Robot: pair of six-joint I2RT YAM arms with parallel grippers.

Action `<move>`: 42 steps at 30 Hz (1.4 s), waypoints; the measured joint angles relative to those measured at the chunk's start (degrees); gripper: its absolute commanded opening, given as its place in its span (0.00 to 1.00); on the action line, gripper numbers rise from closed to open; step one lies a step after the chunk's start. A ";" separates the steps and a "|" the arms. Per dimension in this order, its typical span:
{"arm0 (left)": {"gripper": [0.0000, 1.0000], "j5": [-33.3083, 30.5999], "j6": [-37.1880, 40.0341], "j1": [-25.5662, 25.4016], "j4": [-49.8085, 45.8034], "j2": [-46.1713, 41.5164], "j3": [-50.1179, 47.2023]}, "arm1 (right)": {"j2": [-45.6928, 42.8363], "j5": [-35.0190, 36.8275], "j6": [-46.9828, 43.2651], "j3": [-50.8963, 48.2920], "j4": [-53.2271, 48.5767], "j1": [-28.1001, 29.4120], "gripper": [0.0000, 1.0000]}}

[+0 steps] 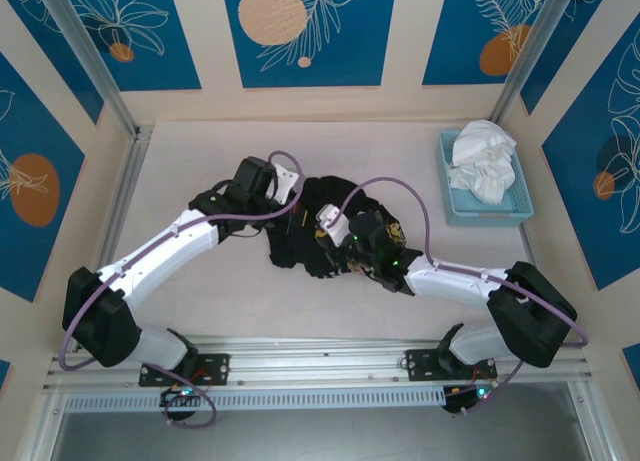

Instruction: Fold the inside-out t-shirt

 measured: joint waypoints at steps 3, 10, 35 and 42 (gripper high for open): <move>0.00 -0.31 -0.22 0.00 0.24 -0.04 0.00 | -1.20 -0.52 0.39 0.00 -0.22 -0.37 0.00; 0.16 -0.81 -0.09 0.00 3.72 -3.13 -1.55 | -4.81 -7.41 3.34 0.00 -0.85 -4.70 0.00; 0.67 -1.07 23.96 -2.16 33.29 -11.50 -22.05 | -4.57 -32.94 17.84 1.66 -3.89 -18.08 0.00; 0.63 -0.83 30.67 -2.97 38.40 -6.08 -22.08 | -4.04 -33.99 18.47 1.68 -4.11 -18.25 0.00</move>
